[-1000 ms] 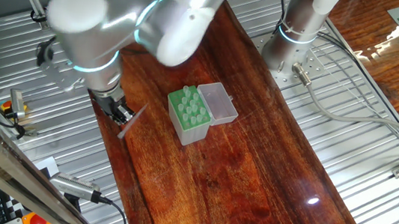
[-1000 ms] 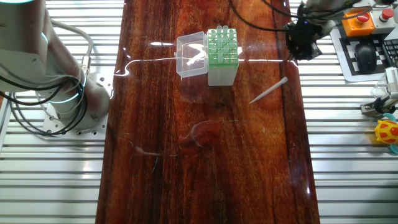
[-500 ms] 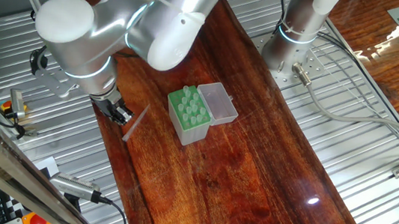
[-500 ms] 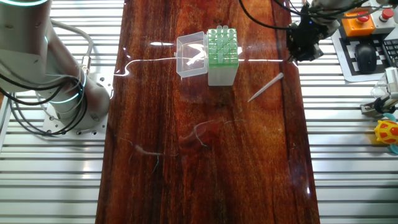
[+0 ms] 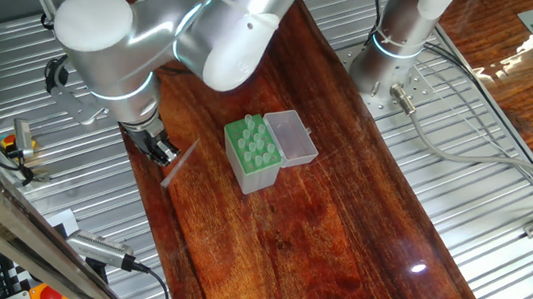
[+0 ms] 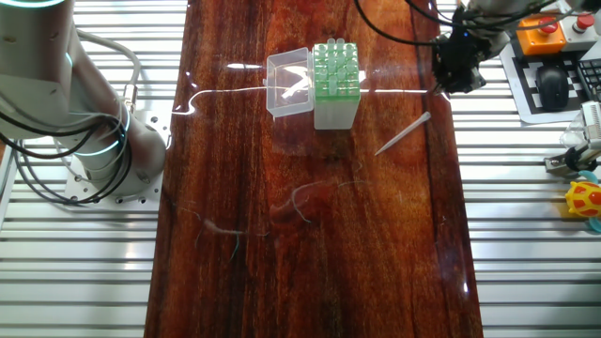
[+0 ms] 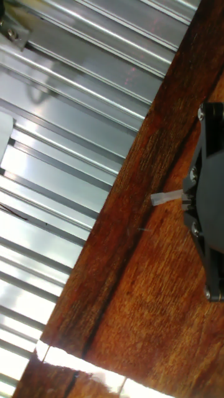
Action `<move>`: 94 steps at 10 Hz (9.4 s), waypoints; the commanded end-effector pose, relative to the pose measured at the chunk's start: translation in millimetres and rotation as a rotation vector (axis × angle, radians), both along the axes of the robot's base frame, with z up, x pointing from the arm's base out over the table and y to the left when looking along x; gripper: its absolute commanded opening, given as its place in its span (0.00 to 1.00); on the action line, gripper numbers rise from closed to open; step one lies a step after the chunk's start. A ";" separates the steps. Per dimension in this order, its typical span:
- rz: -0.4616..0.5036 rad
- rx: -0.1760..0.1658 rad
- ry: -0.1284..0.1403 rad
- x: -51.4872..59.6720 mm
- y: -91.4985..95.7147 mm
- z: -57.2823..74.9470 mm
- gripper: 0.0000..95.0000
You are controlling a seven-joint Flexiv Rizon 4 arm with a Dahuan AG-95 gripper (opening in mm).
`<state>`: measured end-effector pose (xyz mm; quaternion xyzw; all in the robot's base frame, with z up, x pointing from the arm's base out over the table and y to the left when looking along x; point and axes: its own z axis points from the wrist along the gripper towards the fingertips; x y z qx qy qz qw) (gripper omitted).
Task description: Insert a large pipette tip into the holder for large pipette tips
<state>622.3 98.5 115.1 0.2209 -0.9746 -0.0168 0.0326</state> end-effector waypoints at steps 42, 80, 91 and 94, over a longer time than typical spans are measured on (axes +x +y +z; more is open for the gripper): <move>-0.064 0.214 -0.185 -27.1 81.0 78.1 0.00; -0.122 0.227 -0.286 -34.4 127.9 95.6 0.00; -0.124 0.258 -0.338 -42.7 124.1 84.5 0.00; -0.120 0.258 -0.344 -47.3 122.6 79.8 0.00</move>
